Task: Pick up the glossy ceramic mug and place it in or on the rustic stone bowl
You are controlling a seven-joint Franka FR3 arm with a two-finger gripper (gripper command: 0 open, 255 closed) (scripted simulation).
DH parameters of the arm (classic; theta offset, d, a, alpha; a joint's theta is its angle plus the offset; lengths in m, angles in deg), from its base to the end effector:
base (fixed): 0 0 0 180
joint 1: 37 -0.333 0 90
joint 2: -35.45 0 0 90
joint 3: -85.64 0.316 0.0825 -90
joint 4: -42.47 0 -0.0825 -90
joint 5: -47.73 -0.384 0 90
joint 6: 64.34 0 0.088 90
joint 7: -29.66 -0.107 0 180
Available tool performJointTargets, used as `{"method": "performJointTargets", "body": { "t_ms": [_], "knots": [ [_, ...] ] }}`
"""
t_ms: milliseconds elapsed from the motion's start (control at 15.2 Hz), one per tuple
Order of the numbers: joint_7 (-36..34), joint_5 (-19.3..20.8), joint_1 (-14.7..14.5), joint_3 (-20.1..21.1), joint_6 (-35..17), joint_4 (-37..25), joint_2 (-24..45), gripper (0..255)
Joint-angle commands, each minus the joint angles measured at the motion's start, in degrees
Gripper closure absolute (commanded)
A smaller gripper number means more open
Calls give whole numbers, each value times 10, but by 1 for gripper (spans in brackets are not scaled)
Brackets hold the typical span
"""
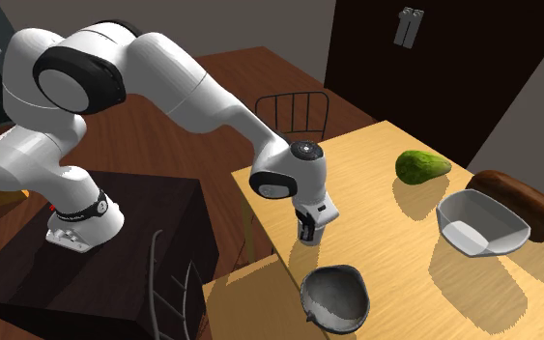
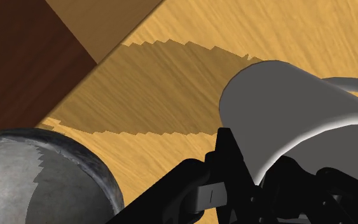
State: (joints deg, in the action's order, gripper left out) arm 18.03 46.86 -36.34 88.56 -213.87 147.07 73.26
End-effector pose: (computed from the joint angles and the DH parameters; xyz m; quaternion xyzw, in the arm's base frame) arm 0.6588 0.0233 0.1833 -0.9934 0.0941 -0.0596 0.0269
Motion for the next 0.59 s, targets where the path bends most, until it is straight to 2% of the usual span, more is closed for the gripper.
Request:
{"method": "performJointTargets", "body": {
  "t_ms": [0, 528],
  "knots": [
    [0, 0, 0, 0, 8, 3, -11, 255],
    [-1, -1, 1, 1, 50, 7, -57, 255]
  ]
}}
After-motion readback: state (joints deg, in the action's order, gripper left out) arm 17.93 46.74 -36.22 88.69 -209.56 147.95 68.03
